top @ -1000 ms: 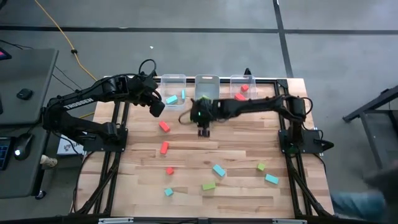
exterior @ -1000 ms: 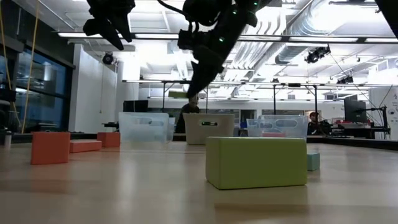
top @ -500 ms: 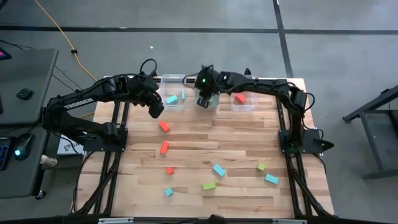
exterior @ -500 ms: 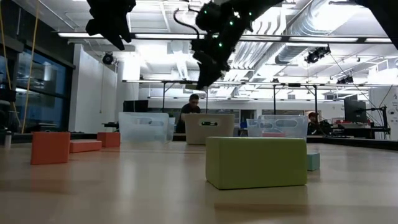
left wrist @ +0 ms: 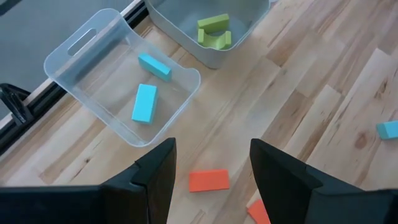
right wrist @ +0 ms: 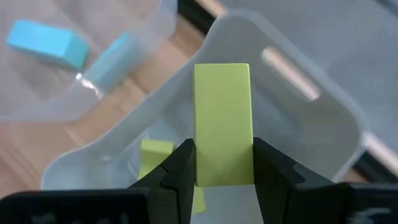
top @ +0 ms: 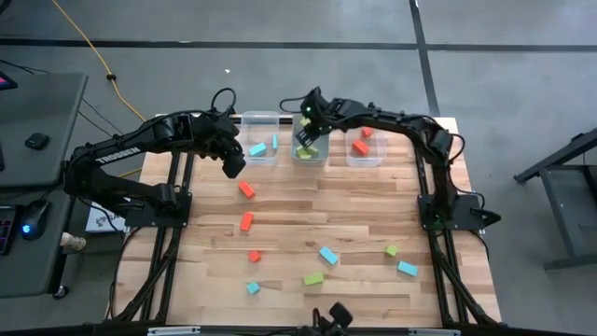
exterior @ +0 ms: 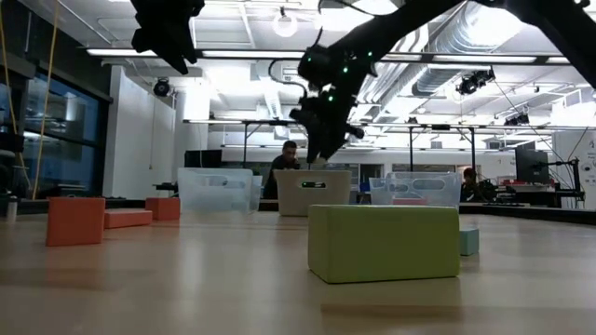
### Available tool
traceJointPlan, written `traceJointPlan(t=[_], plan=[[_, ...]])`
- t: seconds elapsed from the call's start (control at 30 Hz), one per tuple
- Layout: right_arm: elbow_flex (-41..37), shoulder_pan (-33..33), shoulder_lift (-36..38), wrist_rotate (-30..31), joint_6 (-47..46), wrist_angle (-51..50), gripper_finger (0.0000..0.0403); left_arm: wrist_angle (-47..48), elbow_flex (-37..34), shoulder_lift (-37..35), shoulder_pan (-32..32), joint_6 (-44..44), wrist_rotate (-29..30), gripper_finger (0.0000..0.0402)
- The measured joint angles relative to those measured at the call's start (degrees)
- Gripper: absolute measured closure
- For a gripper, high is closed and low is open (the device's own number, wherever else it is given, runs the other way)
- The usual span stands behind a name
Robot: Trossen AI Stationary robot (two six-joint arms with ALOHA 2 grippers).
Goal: Sort & place blocks by color
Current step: Put the green block into the blue bin, then put the orange block into the right transparent bin
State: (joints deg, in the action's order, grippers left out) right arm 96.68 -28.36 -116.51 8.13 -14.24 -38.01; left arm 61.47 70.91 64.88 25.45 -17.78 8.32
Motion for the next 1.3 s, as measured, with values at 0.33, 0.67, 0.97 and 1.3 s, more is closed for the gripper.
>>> traceJointPlan(t=[0.33,0.67,0.97,1.3], plan=[[0.0,1.4,-3.5,0.4,-4.4,-2.1,0.0295,0.0,0.0,0.0,0.0,3.3,0.0,0.0216],[-0.1,1.6,-3.5,0.2,-5.2,-2.9,0.0248,0.0,0.0,2.0,0.0,6.0,-0.2,0.0216],[0.4,1.9,-3.5,-0.2,-5.4,-3.7,0.0195,0.4,0.0,4.2,0.0,6.3,-0.1,0.0216],[13.0,1.9,-3.5,-0.1,-5.0,-10.8,0.0171,0.5,0.0,4.2,1.4,12.4,0.1,0.0203]])
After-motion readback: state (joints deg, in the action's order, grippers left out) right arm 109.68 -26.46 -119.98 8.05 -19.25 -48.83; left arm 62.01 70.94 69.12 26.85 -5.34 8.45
